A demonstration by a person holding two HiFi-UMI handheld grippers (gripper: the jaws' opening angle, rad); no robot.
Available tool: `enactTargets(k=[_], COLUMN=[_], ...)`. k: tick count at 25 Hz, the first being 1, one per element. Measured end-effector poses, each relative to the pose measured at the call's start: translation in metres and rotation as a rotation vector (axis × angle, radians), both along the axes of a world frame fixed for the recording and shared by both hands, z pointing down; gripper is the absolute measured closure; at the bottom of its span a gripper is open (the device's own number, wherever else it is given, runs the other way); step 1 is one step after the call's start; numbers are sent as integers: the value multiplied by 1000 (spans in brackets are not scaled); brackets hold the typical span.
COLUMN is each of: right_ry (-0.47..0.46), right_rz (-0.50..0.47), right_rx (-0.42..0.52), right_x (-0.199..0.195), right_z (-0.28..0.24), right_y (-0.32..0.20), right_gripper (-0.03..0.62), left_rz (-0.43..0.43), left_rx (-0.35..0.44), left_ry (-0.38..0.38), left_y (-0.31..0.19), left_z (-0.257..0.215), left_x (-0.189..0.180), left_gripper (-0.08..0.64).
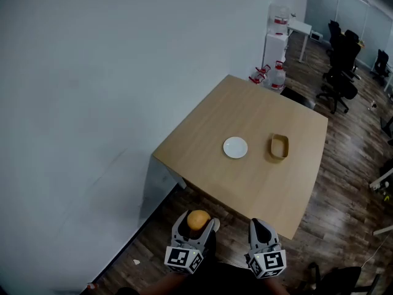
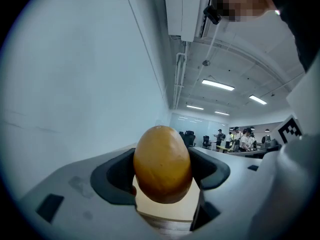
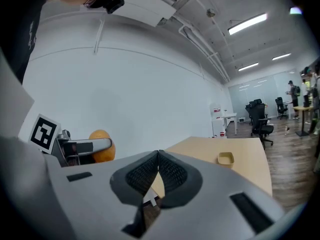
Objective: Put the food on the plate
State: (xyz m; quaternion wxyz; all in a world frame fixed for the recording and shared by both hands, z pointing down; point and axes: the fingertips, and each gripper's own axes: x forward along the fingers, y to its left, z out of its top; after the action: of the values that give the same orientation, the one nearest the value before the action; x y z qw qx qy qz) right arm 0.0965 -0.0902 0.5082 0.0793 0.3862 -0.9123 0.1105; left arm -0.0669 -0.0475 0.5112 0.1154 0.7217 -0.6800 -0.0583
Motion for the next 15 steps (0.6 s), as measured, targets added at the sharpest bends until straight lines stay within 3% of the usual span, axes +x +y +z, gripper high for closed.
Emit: enactTargets(k=[7,15], right_ry=[85,81], right_rz=[67,155], right_rx=[76,87], right_x=[-15,-26], right_z=[-15,-29], right_y=[-62,-125], right_gripper=[532,532], left_rz=[134,226], left_rx=[-47,-87], left_ry=[-6,27], left_y=[-84,-161], left_z=[15,34], left_x=[0,-9], left_gripper=[244,244])
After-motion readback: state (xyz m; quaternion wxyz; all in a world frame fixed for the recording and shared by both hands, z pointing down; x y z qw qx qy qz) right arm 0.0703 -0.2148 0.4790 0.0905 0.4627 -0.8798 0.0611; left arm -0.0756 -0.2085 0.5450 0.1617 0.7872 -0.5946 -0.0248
